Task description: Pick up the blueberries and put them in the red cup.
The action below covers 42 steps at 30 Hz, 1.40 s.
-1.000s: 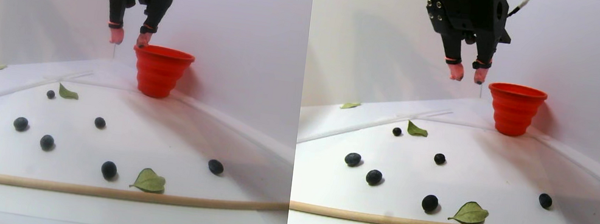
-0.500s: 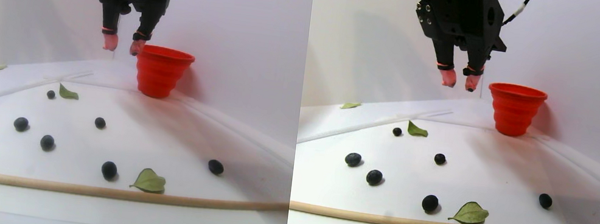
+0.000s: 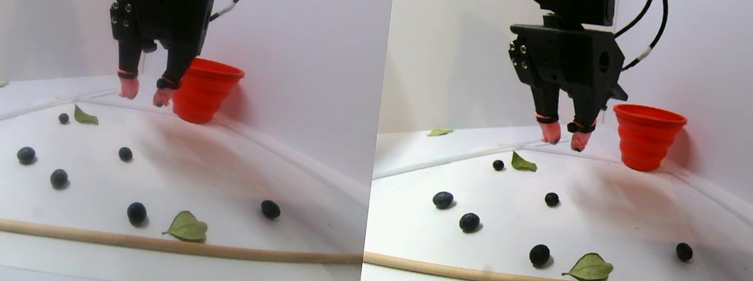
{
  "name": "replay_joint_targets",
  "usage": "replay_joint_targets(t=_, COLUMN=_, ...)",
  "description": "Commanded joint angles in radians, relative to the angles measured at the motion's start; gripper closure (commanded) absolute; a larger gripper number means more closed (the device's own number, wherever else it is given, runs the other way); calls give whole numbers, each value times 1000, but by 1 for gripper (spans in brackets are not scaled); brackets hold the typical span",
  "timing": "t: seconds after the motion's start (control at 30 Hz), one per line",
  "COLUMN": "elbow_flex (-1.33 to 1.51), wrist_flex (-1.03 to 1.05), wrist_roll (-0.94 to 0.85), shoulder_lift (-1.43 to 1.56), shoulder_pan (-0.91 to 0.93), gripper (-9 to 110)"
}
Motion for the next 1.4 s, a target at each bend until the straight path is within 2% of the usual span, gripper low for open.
replay_joint_targets(t=0.0, elbow_flex=-17, wrist_flex=-41, wrist_roll=9, shoulder_lift=-18, shoulder_pan=-3, gripper=84)
replay_joint_targets(t=1.37, elbow_flex=-212, wrist_flex=-184, wrist_roll=72, shoulder_lift=-400, shoulder_pan=-44, gripper=84)
